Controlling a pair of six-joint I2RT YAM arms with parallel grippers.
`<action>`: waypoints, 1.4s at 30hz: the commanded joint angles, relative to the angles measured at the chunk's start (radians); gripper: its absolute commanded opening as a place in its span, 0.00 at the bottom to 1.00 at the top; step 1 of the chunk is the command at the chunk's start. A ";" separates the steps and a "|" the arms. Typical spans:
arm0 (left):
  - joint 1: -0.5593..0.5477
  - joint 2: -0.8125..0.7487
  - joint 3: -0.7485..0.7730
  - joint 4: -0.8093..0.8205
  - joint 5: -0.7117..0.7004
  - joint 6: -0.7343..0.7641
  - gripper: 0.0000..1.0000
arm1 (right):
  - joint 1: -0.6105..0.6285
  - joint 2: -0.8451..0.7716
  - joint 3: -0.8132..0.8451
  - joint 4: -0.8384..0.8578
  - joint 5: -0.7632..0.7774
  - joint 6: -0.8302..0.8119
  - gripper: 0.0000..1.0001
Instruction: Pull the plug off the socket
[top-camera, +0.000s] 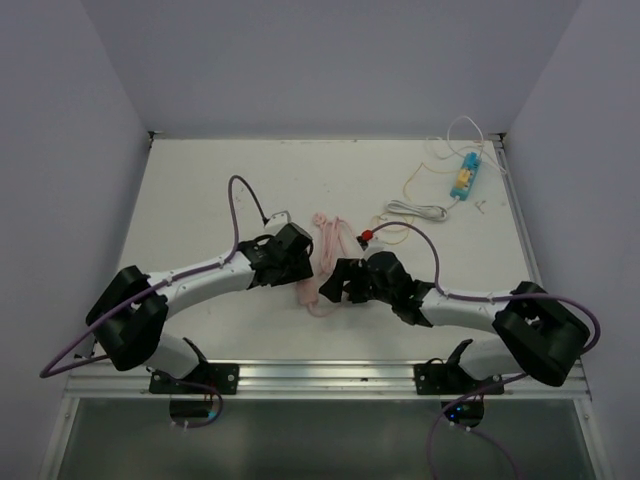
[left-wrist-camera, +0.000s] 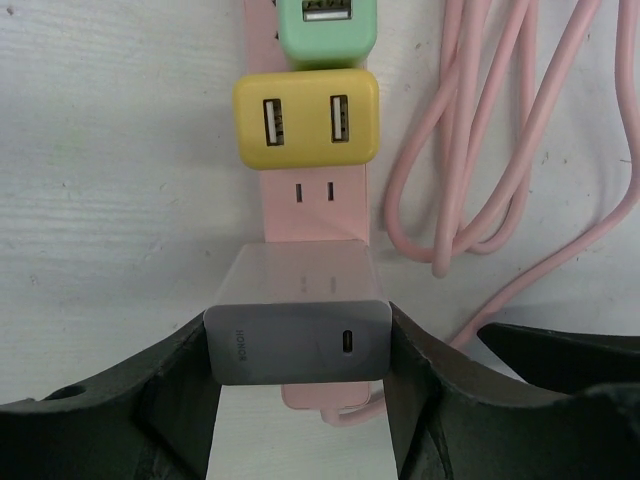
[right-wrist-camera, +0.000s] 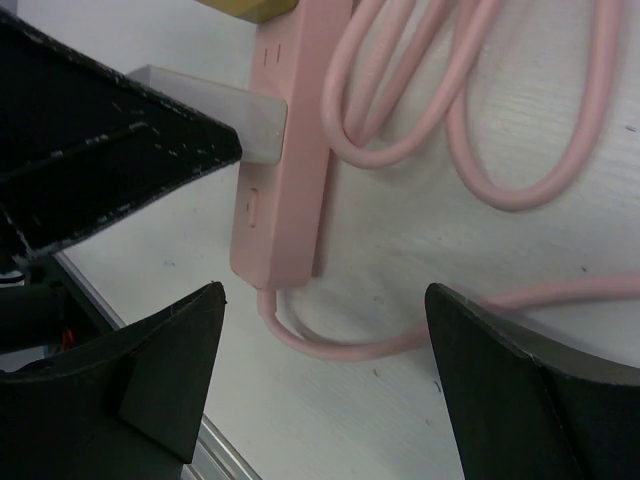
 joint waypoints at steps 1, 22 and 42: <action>0.001 -0.082 -0.042 0.109 0.002 -0.035 0.48 | 0.012 0.066 0.074 0.103 -0.045 0.030 0.86; 0.010 -0.193 -0.222 0.311 0.048 -0.114 0.47 | 0.035 0.396 0.128 0.283 -0.170 0.130 0.72; 0.029 -0.309 -0.352 0.425 0.051 -0.153 0.68 | 0.018 0.379 0.060 0.323 -0.162 0.108 0.00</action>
